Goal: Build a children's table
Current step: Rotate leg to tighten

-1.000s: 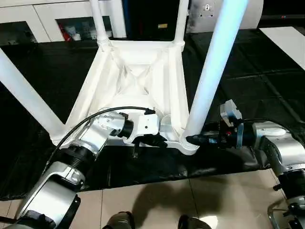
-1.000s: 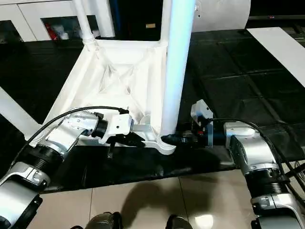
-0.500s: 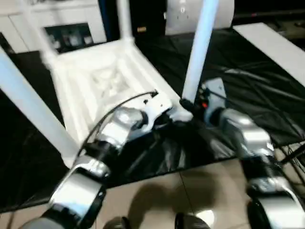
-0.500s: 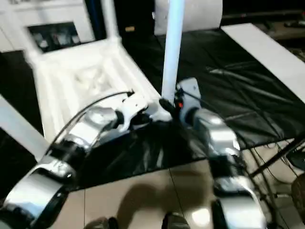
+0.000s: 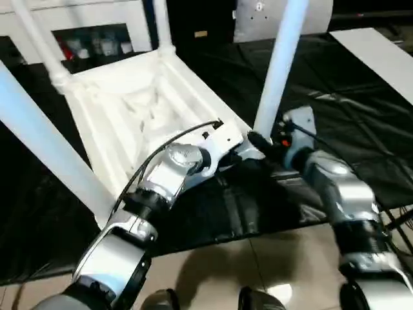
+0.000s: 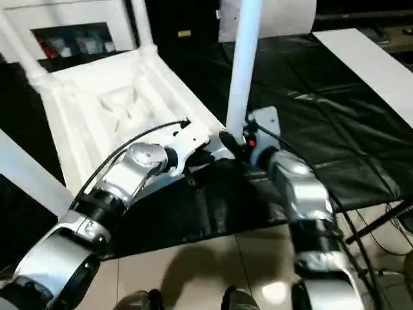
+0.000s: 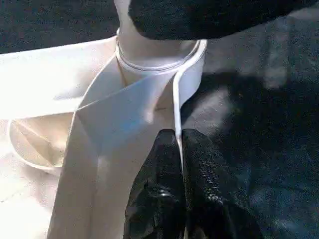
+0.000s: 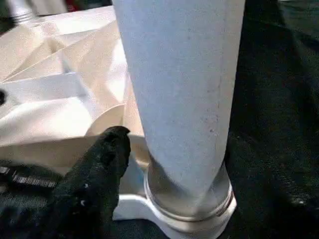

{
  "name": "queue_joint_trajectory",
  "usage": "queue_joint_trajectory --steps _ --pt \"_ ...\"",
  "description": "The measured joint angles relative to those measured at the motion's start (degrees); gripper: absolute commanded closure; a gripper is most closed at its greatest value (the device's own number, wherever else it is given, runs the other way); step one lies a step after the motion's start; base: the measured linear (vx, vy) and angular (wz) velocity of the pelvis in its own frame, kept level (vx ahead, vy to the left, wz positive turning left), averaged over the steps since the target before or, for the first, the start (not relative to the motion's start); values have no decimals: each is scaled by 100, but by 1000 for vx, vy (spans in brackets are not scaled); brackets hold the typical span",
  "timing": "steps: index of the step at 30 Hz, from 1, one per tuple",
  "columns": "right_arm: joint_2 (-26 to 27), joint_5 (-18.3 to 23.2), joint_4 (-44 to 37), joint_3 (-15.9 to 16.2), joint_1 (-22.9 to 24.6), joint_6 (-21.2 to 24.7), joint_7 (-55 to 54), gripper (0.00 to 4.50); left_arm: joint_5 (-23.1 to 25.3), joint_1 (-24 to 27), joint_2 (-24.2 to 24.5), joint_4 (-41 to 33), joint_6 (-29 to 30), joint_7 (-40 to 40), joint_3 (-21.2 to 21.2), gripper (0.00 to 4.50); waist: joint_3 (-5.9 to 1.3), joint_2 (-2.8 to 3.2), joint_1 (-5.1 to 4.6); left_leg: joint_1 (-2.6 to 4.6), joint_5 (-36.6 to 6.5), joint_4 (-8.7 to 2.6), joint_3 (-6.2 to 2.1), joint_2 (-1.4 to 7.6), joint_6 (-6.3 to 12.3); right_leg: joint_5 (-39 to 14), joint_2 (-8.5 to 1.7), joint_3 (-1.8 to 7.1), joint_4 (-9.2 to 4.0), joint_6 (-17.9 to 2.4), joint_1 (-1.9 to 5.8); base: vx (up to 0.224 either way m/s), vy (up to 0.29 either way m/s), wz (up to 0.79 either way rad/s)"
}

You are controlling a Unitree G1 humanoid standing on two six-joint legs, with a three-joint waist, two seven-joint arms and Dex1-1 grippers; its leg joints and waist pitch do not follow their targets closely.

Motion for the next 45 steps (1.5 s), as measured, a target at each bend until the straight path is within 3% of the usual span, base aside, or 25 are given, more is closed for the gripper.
queue_joint_trajectory --steps 8,12,15,25,34,45 --pt "-790 157 -399 186 384 103 1209 38 -28 89 307 0 -485 -561 -109 450 0 0 35 -5 1 15 0 1 -2 10 -1 1 3 -2 1 0 0 0" --pt "-1357 285 -450 241 547 -142 1968 2 -93 141 640 6 -950 -1106 -250 450 0 0 76 -9 1 16 0 3 -1 10 -1 0 3 -1 -1 0 0 0" --pt "-1657 282 -474 324 553 -329 2438 2 -99 161 902 45 -1301 -1472 -326 450 0 0 121 -8 1 21 0 6 -1 10 0 -1 8 -2 -1 0 0 0" --pt "-1846 291 -479 716 553 -782 3322 2 -304 366 1272 -94 -2073 -2695 -515 450 -2 3 314 -13 0 43 1 5 1 11 -5 1 13 -4 5 0 0 0" --pt "-1869 510 -465 910 563 -880 4057 89 -459 458 1367 -215 -2239 -3251 -581 450 -2 2 334 -14 -1 67 1 10 1 11 -5 2 35 -4 4 0 0 0" --pt "-1895 564 -189 993 481 -803 4428 192 -456 458 1365 -206 -2339 -3319 -615 450 -1 1 336 -15 -1 80 1 10 1 11 -6 3 47 -4 4 0 0 0"
